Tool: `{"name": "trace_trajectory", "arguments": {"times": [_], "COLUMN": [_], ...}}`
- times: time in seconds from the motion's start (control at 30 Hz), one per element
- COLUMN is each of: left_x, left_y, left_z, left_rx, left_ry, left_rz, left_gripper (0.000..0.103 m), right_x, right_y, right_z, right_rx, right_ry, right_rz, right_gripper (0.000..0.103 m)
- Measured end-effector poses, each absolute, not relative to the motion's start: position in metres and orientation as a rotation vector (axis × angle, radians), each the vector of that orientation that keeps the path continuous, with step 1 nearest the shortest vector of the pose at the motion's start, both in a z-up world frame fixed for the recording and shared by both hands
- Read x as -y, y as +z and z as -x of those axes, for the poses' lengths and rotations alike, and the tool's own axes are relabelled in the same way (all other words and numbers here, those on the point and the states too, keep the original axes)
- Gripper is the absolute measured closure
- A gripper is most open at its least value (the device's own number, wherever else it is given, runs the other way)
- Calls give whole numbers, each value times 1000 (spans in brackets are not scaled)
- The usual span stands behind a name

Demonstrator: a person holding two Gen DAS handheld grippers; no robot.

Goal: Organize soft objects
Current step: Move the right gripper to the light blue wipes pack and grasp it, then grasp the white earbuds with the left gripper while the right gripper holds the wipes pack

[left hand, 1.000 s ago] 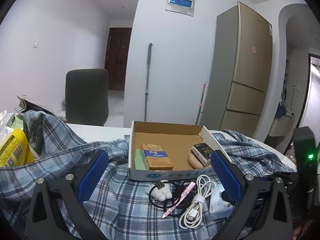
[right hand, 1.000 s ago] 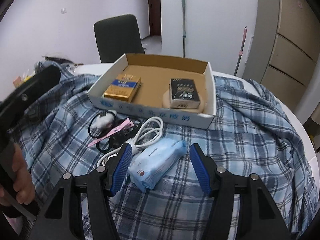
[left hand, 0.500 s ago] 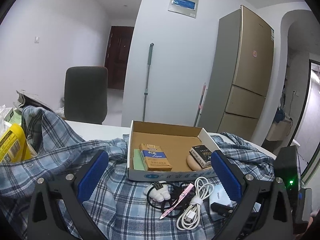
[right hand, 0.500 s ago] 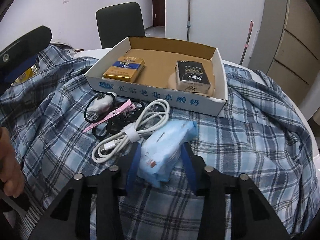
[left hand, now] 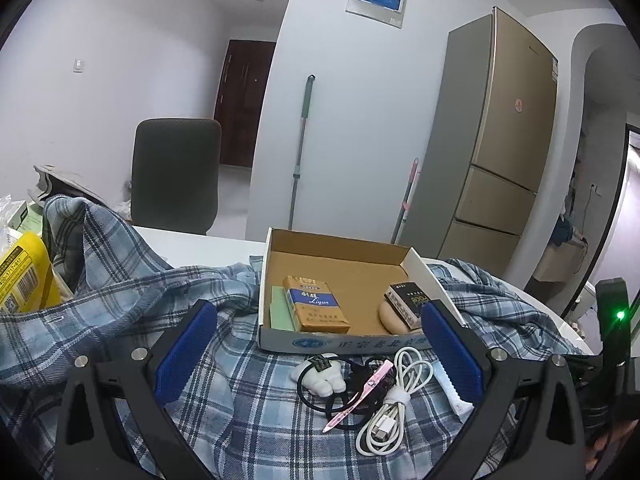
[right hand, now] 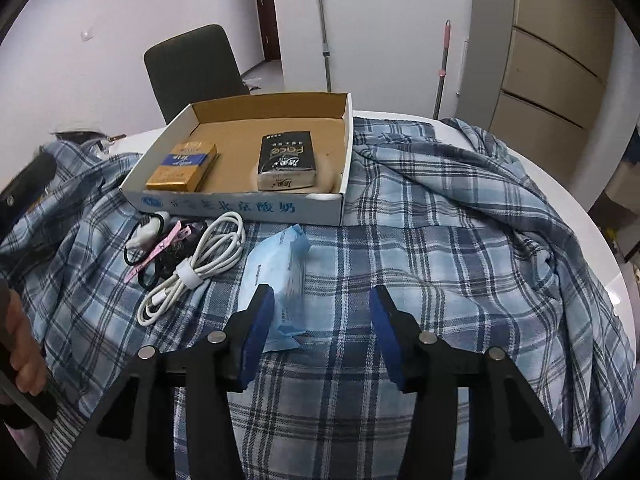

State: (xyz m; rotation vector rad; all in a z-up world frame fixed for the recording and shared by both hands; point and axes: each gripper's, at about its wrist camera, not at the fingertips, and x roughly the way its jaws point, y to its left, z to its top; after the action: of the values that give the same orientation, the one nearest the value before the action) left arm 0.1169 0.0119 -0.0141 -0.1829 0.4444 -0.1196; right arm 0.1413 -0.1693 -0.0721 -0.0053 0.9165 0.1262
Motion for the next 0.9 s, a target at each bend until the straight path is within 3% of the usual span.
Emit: {"name": "trace_trajectory", "arguments": {"times": [0.23, 0.33, 0.4, 0.6, 0.7, 0.9], "left_x": [-12, -12, -13, -19, -21, -16], "left_y": [-14, -14, -13, -13, -13, -13], "left_z": [-117, -117, -117, -117, -115, -114], "left_rx": [-441, -439, -429, -434, -423, -419], "left_ry": [-114, -116, -114, -115, -104, -108], "left_rz": [186, 186, 178, 203, 196, 174], "left_gripper": [0, 0, 0, 0, 0, 0], "right_x": [132, 119, 121, 146, 155, 150], "right_y": [-72, -75, -79, -79, -82, -95], "right_z": [-143, -143, -144, -147, -149, -151], "right_rx": [-884, -884, -892, -895, -918, -947], "right_ry": [149, 140, 114, 61, 71, 122], "right_rz": [123, 187, 195, 156, 134, 140], "right_gripper": [55, 78, 83, 85, 93, 97]}}
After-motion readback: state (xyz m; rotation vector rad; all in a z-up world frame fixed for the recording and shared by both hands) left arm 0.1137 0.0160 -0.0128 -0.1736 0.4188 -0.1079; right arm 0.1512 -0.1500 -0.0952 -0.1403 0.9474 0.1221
